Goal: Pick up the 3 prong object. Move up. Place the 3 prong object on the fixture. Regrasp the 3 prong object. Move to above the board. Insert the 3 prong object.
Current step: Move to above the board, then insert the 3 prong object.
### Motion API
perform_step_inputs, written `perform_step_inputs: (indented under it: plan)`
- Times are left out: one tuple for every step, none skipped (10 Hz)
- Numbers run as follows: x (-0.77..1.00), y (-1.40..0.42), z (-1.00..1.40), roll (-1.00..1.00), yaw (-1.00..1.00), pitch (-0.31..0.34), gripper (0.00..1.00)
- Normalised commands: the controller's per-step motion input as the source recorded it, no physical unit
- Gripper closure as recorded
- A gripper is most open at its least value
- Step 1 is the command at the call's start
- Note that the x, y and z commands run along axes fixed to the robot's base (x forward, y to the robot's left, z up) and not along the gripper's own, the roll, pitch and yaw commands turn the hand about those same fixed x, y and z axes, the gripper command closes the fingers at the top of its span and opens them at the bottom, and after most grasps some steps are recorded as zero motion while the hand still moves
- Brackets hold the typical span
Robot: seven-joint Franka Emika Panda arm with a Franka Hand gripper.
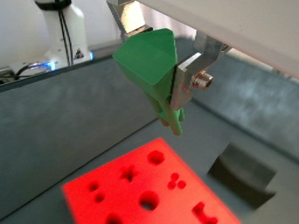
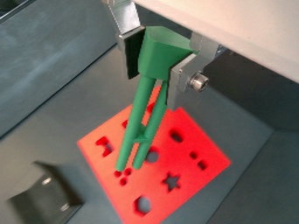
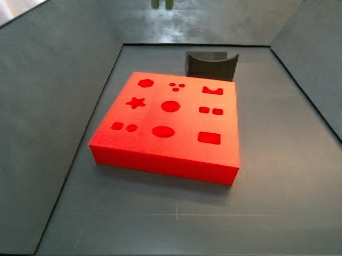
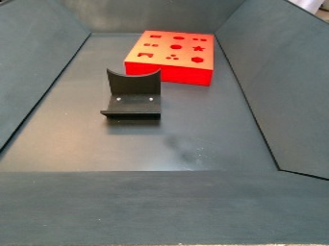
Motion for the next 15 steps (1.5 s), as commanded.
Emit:
perform_step_inputs:
  plan:
    - [-0.08, 0.03, 0.02, -0.72, -0.08, -0.084, 1.00]
    - [-0.07, 0.03, 0.00, -0.45, -0.04, -0.075, 1.00]
    - [-0.06, 0.02, 0.00, -0.35, -0.03, -0.071, 1.00]
    - [-0.05, 0.02, 0.01, -0.22, -0.02, -0.053, 1.00]
    - [-0.04, 0.00, 0.00, 0.01, 0.00, 0.000, 1.00]
    - [-0.20, 0.12, -0.09, -0.02, 0.00, 0.000, 1.00]
    - [0.00, 0.02, -0.11, -0.07, 0.00, 0.090, 1.00]
    - [0.00, 0.19, -0.13, -0.23, 0.00, 0.000, 1.00]
    - [0.00, 0.07, -0.09, -0.17, 0.00, 0.000, 1.00]
    - [0.00, 0.00, -0.07, -0.06, 0.00, -0.010, 1.00]
    - [0.55, 0.55, -0.11, -0.34, 0.01, 0.101, 1.00]
    - [0.56, 0.52, -0.29, -0.43, 0.00, 0.093, 1.00]
    - [0.55, 0.53, -0.29, -0.43, 0.00, 0.094, 1.00]
    - [0.54, 0.53, -0.28, -0.44, 0.00, 0.093, 1.00]
    - [0.51, 0.54, -0.29, -0.43, 0.00, 0.109, 1.00]
